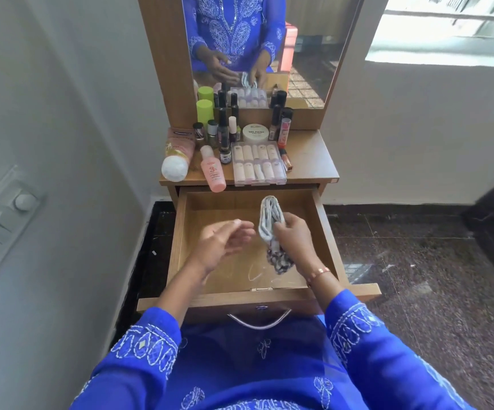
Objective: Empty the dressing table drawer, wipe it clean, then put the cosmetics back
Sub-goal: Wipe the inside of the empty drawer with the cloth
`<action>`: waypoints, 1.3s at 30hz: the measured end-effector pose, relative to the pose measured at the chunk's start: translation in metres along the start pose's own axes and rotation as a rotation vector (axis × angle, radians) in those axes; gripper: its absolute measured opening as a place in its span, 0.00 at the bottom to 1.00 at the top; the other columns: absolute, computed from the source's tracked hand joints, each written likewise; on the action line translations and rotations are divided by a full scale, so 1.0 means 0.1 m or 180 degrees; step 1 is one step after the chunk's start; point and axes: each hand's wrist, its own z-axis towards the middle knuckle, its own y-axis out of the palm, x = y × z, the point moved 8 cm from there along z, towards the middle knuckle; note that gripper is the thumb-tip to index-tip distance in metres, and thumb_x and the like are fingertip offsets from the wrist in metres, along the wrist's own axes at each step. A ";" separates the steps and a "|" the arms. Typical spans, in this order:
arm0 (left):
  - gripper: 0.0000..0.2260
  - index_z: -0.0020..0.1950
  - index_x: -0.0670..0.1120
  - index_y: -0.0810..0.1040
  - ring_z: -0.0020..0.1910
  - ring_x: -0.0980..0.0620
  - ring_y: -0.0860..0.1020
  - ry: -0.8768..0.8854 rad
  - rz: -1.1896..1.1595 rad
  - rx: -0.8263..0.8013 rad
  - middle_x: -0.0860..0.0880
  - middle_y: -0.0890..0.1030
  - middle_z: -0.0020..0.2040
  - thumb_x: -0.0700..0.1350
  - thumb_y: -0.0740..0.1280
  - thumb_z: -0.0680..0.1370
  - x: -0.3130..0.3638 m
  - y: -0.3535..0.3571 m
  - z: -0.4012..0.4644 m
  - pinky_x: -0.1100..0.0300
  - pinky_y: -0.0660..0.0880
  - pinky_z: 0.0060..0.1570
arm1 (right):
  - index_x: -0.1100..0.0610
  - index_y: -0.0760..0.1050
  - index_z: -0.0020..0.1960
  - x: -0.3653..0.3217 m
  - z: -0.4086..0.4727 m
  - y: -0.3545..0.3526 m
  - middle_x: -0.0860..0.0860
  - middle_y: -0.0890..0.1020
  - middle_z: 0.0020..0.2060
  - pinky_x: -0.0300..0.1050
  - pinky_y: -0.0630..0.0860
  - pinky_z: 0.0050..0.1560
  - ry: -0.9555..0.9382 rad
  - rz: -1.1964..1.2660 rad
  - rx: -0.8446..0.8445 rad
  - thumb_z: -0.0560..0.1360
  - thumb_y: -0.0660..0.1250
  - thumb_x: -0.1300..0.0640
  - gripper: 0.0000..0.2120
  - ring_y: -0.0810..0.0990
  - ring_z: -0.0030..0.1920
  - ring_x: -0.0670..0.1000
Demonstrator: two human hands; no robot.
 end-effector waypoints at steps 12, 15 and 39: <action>0.21 0.73 0.46 0.61 0.70 0.46 0.65 -0.0086 0.1691 0.1831 0.44 0.64 0.73 0.40 0.57 0.80 -0.29 -0.99 0.07 0.54 0.63 0.67 | 0.62 0.61 0.68 0.33 -0.18 0.76 0.58 0.70 0.65 0.49 0.72 0.58 -0.0628 -0.3914 -0.2154 0.74 0.64 0.47 0.30 0.74 0.61 0.59; 0.23 0.76 0.50 0.52 0.69 0.46 0.68 -0.0458 0.1458 0.1586 0.47 0.61 0.75 0.44 0.53 0.82 -0.40 -0.94 0.10 0.53 0.65 0.64 | 0.62 0.63 0.67 0.20 -0.33 1.06 0.58 0.71 0.65 0.47 0.72 0.56 -0.1041 -0.3732 -0.2564 0.75 0.64 0.54 0.23 0.74 0.61 0.59; 0.20 0.74 0.51 0.60 0.69 0.48 0.67 -0.0615 0.0919 0.1504 0.49 0.69 0.71 0.42 0.51 0.82 -0.59 -1.07 0.10 0.55 0.64 0.65 | 0.59 0.66 0.66 0.37 -0.04 0.60 0.57 0.76 0.60 0.48 0.75 0.58 -0.0332 -0.3980 -0.2066 0.70 0.69 0.56 0.27 0.75 0.60 0.57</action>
